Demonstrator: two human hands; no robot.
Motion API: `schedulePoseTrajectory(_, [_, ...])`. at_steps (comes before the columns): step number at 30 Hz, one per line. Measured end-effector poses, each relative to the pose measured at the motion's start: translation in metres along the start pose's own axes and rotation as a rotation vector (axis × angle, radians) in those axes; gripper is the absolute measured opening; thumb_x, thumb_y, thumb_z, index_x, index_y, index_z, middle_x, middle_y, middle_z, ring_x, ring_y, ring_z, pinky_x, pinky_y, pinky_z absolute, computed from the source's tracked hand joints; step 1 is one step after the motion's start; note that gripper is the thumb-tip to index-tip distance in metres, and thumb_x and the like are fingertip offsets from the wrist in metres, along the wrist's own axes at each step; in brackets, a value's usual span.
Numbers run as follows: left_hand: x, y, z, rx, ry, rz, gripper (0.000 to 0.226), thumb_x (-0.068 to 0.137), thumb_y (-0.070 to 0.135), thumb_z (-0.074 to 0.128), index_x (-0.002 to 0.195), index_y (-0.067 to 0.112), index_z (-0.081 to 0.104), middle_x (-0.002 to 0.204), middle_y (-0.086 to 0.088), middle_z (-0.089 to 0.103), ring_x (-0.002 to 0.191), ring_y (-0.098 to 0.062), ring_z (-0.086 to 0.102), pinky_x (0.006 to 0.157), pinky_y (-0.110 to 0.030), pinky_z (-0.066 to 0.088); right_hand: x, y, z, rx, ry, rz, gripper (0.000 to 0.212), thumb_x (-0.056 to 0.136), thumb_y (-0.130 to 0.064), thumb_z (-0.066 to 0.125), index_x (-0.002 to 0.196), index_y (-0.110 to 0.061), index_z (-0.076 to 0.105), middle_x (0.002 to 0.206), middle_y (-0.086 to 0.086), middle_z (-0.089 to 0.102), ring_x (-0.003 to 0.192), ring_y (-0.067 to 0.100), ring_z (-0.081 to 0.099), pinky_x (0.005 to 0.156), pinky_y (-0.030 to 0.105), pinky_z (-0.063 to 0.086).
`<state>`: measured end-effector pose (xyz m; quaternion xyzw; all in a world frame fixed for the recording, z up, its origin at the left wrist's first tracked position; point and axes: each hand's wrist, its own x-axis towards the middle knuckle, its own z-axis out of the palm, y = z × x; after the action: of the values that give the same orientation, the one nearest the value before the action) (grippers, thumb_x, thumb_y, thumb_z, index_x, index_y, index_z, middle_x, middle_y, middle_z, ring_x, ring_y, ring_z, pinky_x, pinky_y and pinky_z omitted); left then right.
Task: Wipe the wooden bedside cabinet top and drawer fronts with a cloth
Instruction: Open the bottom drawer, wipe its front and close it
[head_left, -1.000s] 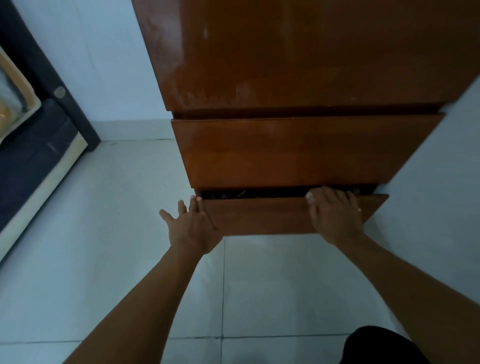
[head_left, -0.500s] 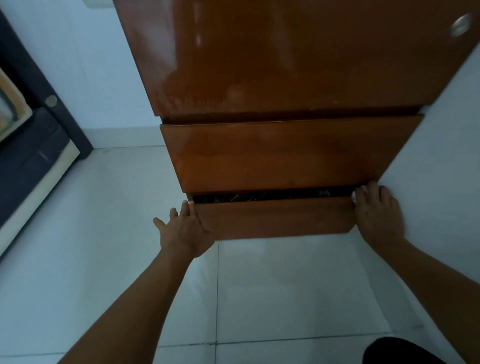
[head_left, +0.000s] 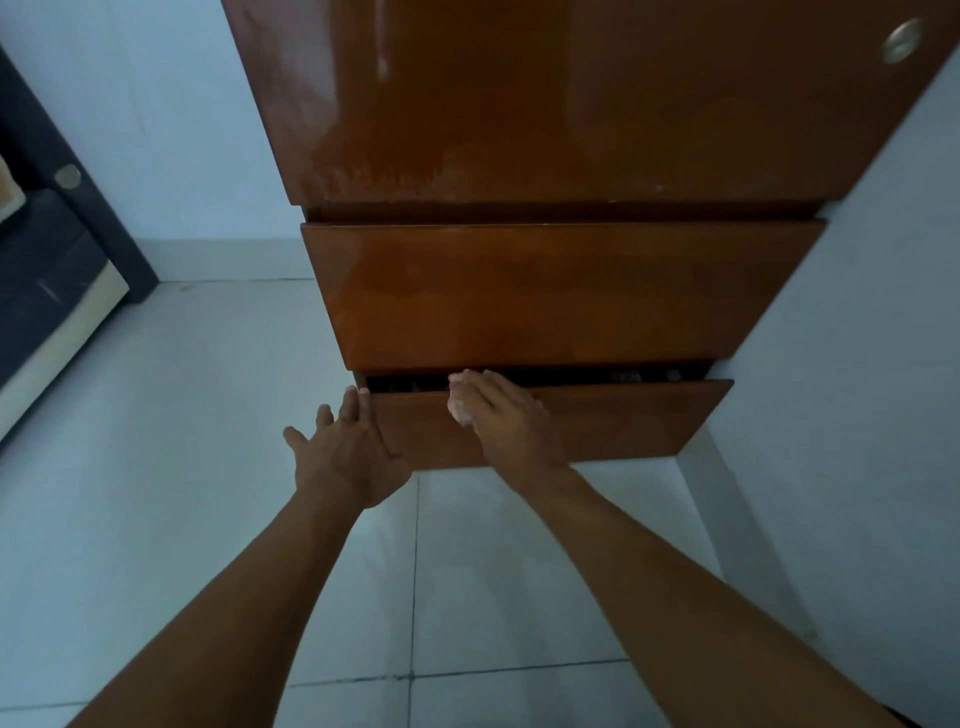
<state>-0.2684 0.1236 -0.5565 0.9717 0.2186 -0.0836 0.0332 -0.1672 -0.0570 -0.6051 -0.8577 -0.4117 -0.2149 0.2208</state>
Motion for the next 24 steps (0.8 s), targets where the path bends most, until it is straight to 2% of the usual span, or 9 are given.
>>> schedulePoseTrajectory(5, [-0.001,0.000,-0.001,0.042,0.004,0.000,0.096,0.087,0.068,0.041,0.161,0.024,-0.001,0.169,-0.002,0.008,0.154,-0.035,0.015,0.115,-0.071,0.016,-0.032,0.056,-0.010,-0.119,-0.017,0.103,0.051,0.089,0.000,0.063,0.140,-0.004,0.058,0.138,0.016,0.062,0.125,0.036,0.061,0.107,0.050,0.049])
schedulePoseTrajectory(10, [-0.002,0.002,0.001,0.010,0.001,-0.017,0.096,0.087,0.064,0.043,0.160,0.024,-0.004,0.170,-0.001,0.004,0.154,-0.035,0.014,0.115,-0.070,0.018,-0.077,0.135,-0.078,-0.267,0.037,0.235,0.048,0.089,-0.005,0.045,0.132,0.000,0.063,0.130,0.023,0.065,0.119,0.043,0.063,0.107,0.052,0.049])
schedulePoseTrajectory(13, [-0.003,0.000,0.004,-0.002,0.009,-0.023,0.093,0.089,0.061,0.043,0.160,0.027,-0.005,0.170,0.000,0.000,0.154,-0.035,0.012,0.115,-0.068,0.017,-0.097,0.174,-0.103,-0.295,0.003,0.415,0.048,0.087,0.009,0.057,0.134,0.001,0.061,0.134,0.027,0.061,0.122,0.047,0.060,0.100,0.060,0.052])
schedulePoseTrajectory(16, [-0.004,0.000,0.009,0.000,0.032,-0.019,0.090,0.090,0.060,0.042,0.160,0.031,-0.007,0.170,0.000,-0.002,0.154,-0.036,0.012,0.115,-0.069,0.016,-0.104,0.193,-0.108,-0.331,-0.086,0.527,0.053,0.089,0.006,0.061,0.141,-0.002,0.055,0.141,0.026,0.055,0.126,0.046,0.056,0.099,0.057,0.054])
schedulePoseTrajectory(18, [-0.005,0.001,0.009,-0.008,0.036,-0.021,0.089,0.090,0.060,0.041,0.160,0.032,-0.006,0.170,0.000,-0.002,0.154,-0.035,0.012,0.115,-0.068,0.016,-0.100,0.189,-0.104,-0.263,-0.090,0.633,0.039,0.095,-0.004,0.056,0.134,-0.006,0.059,0.135,0.022,0.058,0.120,0.043,0.058,0.096,0.052,0.055])
schedulePoseTrajectory(20, [-0.005,0.003,0.008,-0.017,0.039,-0.025,0.087,0.090,0.060,0.040,0.160,0.031,-0.004,0.170,0.000,0.000,0.154,-0.035,0.012,0.115,-0.069,0.016,-0.086,0.174,-0.104,-0.088,0.017,0.748,0.017,0.095,-0.007,0.053,0.106,-0.009,0.066,0.112,0.018,0.065,0.103,0.035,0.064,0.086,0.047,0.055])
schedulePoseTrajectory(22, [-0.004,0.003,0.005,-0.023,0.038,-0.025,0.087,0.090,0.059,0.041,0.160,0.031,-0.001,0.170,-0.001,0.003,0.154,-0.035,0.012,0.115,-0.069,0.015,-0.068,0.150,-0.107,0.190,0.172,0.903,0.015,0.093,0.000,0.050,0.084,-0.002,0.062,0.087,0.016,0.063,0.079,0.013,0.066,0.079,0.037,0.055])
schedulePoseTrajectory(23, [-0.004,0.003,0.004,-0.029,0.034,-0.026,0.087,0.090,0.059,0.041,0.160,0.031,-0.001,0.170,-0.001,0.003,0.154,-0.035,0.012,0.115,-0.070,0.014,-0.061,0.136,-0.108,0.329,0.273,1.004,0.017,0.094,0.004,0.047,0.088,0.005,0.063,0.087,0.019,0.063,0.076,0.001,0.066,0.081,0.026,0.053])
schedulePoseTrajectory(24, [-0.004,0.003,0.004,-0.041,0.032,-0.028,0.087,0.089,0.058,0.041,0.161,0.030,0.000,0.170,-0.001,0.003,0.154,-0.035,0.012,0.115,-0.070,0.014,-0.055,0.120,-0.109,0.399,0.364,1.090,0.023,0.095,0.007,0.045,0.103,0.008,0.067,0.097,0.023,0.066,0.088,-0.002,0.067,0.090,0.018,0.049])
